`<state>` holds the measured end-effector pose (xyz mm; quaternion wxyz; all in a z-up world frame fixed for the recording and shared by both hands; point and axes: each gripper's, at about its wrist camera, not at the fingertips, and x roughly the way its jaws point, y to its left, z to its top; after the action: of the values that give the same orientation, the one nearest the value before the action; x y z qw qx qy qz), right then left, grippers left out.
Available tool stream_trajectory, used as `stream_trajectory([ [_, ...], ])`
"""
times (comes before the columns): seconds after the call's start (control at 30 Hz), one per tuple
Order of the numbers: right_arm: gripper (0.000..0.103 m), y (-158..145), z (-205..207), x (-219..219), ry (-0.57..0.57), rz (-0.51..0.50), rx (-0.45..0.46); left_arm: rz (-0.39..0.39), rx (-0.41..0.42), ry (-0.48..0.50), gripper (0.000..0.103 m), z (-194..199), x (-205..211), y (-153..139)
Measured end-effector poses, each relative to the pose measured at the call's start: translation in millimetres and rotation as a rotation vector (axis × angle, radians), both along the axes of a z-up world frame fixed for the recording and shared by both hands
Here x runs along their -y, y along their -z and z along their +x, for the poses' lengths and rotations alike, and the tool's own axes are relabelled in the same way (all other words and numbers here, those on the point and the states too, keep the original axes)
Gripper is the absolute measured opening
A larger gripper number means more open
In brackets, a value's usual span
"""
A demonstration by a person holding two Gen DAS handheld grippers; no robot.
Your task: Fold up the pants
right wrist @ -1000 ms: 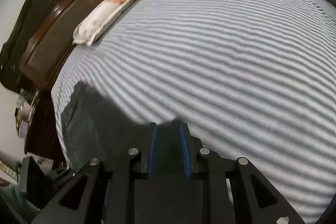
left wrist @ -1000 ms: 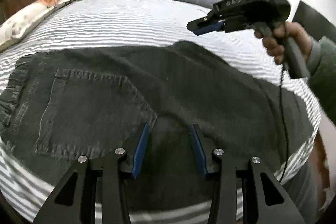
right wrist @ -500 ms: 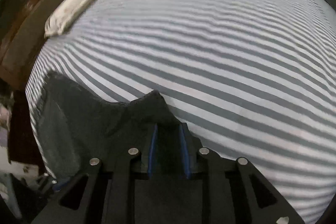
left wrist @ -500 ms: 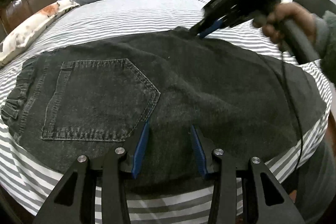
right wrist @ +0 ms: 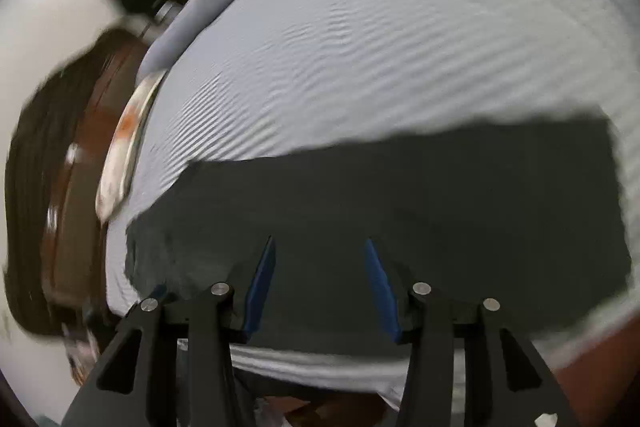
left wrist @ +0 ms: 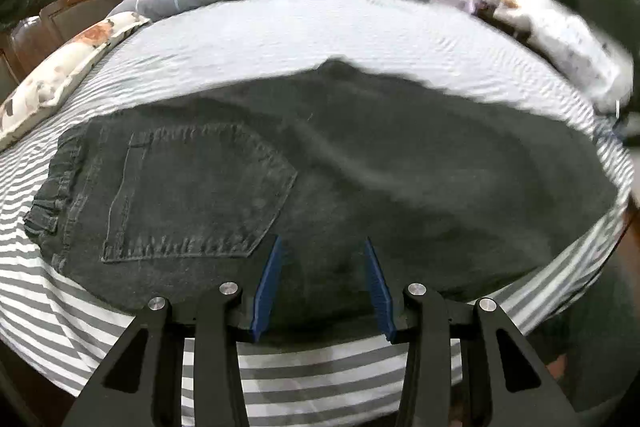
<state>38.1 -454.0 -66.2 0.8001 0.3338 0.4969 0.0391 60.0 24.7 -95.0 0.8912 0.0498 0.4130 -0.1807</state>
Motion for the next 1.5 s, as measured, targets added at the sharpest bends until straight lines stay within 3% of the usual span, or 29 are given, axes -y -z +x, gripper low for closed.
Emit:
stream_trajectory([
  [0.17,0.045,38,-75,56,0.213,0.100,-0.033,-0.021,0.022,0.035,0.044,-6,28,-21],
  [0.33,0.045,70,-108,72,0.316,0.210,-0.034,-0.035,0.005,0.064,0.044,-2,72,-24],
  [0.6,0.045,94,-111,84,0.359,0.268,0.008,-0.003,-0.037,0.120,0.044,1,127,-15],
  [0.93,0.039,98,-118,145,0.462,0.255,0.093,0.006,-0.135,0.073,0.044,14,138,9],
  [1.03,0.024,101,-114,154,0.446,0.272,0.107,0.019,-0.138,0.061,0.044,16,138,14],
  [1.07,0.013,101,-113,153,0.430,0.282,0.117,0.024,-0.142,0.056,0.044,16,139,16],
  [1.2,0.013,100,-110,149,0.397,0.301,0.159,0.045,-0.131,0.058,0.044,15,139,20],
  [1.33,0.013,106,-105,145,0.411,0.262,0.122,0.064,-0.126,0.058,0.046,14,142,20],
  [1.5,0.007,91,-116,140,0.419,0.212,0.154,0.034,-0.132,0.079,0.046,12,149,10],
])
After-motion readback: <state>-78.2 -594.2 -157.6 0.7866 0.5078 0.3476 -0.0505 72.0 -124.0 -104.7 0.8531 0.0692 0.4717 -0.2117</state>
